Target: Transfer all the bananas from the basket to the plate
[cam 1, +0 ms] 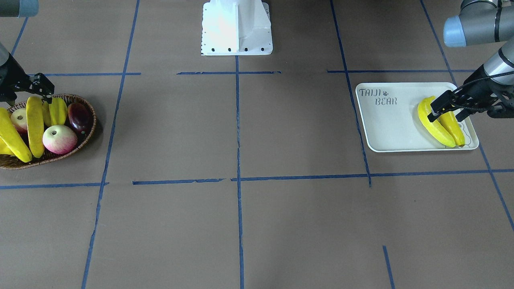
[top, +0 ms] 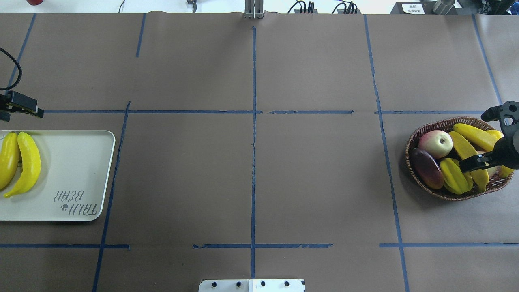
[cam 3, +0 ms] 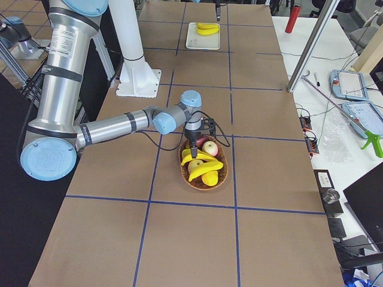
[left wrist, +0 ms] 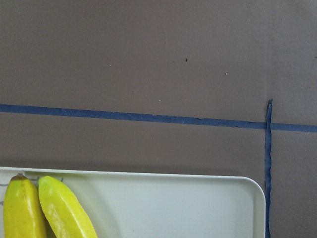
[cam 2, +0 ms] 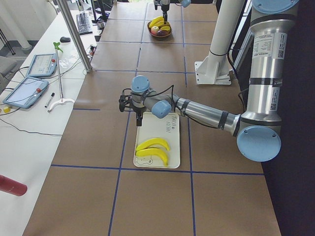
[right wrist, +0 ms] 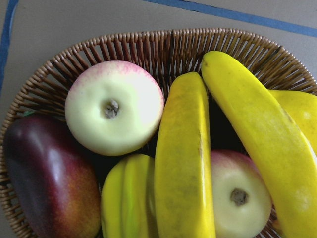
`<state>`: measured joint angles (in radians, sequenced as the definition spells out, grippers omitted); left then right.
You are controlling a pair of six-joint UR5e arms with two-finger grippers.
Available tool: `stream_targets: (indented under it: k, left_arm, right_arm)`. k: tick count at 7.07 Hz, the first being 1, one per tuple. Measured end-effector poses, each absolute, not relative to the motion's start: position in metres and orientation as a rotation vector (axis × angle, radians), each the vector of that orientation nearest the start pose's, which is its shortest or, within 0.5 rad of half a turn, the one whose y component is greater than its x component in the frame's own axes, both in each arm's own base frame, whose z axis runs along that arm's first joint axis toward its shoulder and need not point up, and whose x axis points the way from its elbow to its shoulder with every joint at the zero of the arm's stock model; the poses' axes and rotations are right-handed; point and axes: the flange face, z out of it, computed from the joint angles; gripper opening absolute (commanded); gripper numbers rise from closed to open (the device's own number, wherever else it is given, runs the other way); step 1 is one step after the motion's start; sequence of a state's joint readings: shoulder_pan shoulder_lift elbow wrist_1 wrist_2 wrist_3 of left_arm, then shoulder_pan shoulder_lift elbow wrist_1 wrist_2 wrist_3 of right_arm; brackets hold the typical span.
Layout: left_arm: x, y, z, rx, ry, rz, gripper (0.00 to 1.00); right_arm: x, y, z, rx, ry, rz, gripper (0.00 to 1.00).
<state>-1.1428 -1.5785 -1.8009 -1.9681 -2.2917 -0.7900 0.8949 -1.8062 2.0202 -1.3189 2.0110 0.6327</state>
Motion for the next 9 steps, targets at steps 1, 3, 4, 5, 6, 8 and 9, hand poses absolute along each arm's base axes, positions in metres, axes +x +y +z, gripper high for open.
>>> stream_targets:
  k: [1, 3, 4, 5, 6, 8, 9]
  left_arm:
    - [0.15, -0.491, 0.496, 0.1, 0.917, -0.107, 1.0]
    - [0.15, -0.491, 0.495, 0.101, 0.917, -0.107, 1.0]
    - [0.15, -0.491, 0.496, 0.1, 0.917, -0.107, 1.0]
    - [0.15, -0.491, 0.496, 0.1, 0.917, -0.107, 1.0]
    - [0.15, -0.491, 0.496, 0.099, 0.916, -0.107, 1.0]
    - [0.15, -0.491, 0.497, 0.098, 0.916, -0.108, 1.0]
    - [0.15, -0.491, 0.498, 0.097, 0.915, -0.108, 1.0]
  right_arm:
    - [-0.187, -0.377, 0.535, 0.119, -0.587, -0.186, 0.91]
    - [-0.19, -0.373, 0.542, 0.146, -0.537, -0.26, 0.82]
    - [-0.195, -0.371, 0.543, 0.152, -0.528, -0.279, 0.82]
    - [-0.199, -0.37, 0.542, 0.155, -0.524, -0.292, 0.81]
    - [-0.203, -0.368, 0.542, 0.155, -0.523, -0.302, 0.74]
    - [-0.208, -0.365, 0.542, 0.161, -0.514, -0.325, 0.63]
    - [-0.208, -0.365, 0.542, 0.168, -0.508, -0.341, 0.58]
